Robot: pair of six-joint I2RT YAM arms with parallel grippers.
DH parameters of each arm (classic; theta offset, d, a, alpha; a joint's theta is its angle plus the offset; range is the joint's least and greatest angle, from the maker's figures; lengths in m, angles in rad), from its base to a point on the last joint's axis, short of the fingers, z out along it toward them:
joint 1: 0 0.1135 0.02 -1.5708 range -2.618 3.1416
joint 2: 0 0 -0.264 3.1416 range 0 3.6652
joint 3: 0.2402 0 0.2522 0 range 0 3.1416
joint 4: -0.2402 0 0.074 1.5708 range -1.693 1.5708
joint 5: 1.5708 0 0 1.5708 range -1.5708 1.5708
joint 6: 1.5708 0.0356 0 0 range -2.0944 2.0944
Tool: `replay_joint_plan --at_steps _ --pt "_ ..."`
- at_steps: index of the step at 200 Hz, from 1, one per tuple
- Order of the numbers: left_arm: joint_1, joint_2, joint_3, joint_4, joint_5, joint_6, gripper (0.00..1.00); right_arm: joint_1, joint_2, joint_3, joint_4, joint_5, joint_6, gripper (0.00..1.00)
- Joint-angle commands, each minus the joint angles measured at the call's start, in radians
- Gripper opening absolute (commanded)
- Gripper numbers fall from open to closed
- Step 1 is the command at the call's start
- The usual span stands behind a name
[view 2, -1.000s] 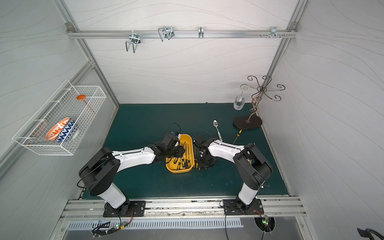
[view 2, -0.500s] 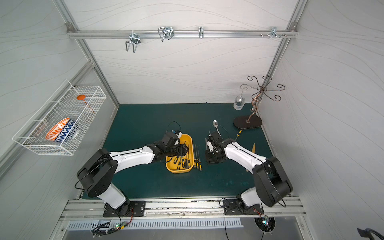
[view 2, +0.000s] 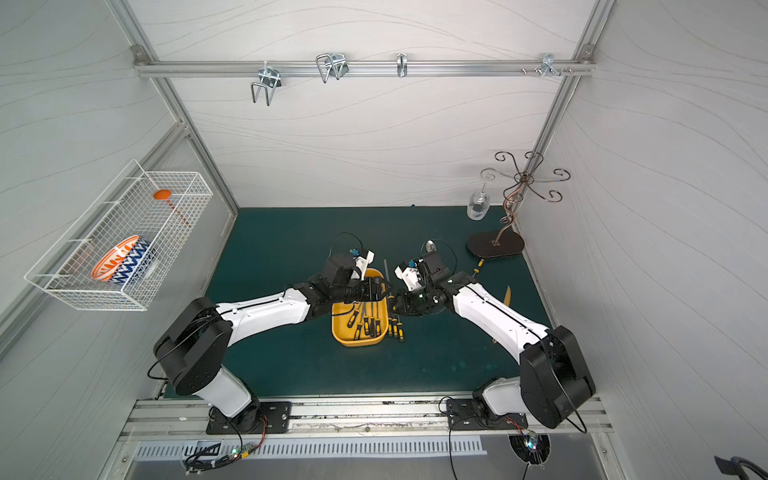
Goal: Put the file tool into the storage box
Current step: Place the file tool in the storage box.
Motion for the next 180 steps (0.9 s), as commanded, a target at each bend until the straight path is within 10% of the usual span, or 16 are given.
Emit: replay_joint_plan --at_steps 1,21,48,66,93,151,180 --pt "0.002 0.011 0.031 0.058 0.024 -0.01 0.64 0.032 0.012 0.033 0.015 -0.034 -0.024 0.03" --pt "0.005 0.021 0.032 0.057 0.031 -0.013 0.56 0.047 0.007 0.039 0.015 -0.035 -0.033 0.03" --pt "0.01 0.024 0.025 0.044 0.031 -0.012 0.0 0.046 0.001 0.04 0.01 -0.017 -0.033 0.03" --pt "0.018 0.016 0.008 0.02 0.012 -0.007 0.0 0.046 0.003 0.04 0.008 -0.011 -0.031 0.09" --pt "0.026 -0.012 -0.038 -0.037 -0.085 0.011 0.0 0.047 0.001 0.039 -0.007 0.038 -0.02 0.42" --pt "0.025 0.06 -0.006 -0.298 -0.311 0.112 0.0 0.042 -0.005 0.018 -0.007 0.118 -0.006 0.46" --pt "0.017 0.088 0.016 -0.307 -0.308 0.111 0.25 0.039 -0.003 0.017 -0.046 0.225 -0.001 0.51"
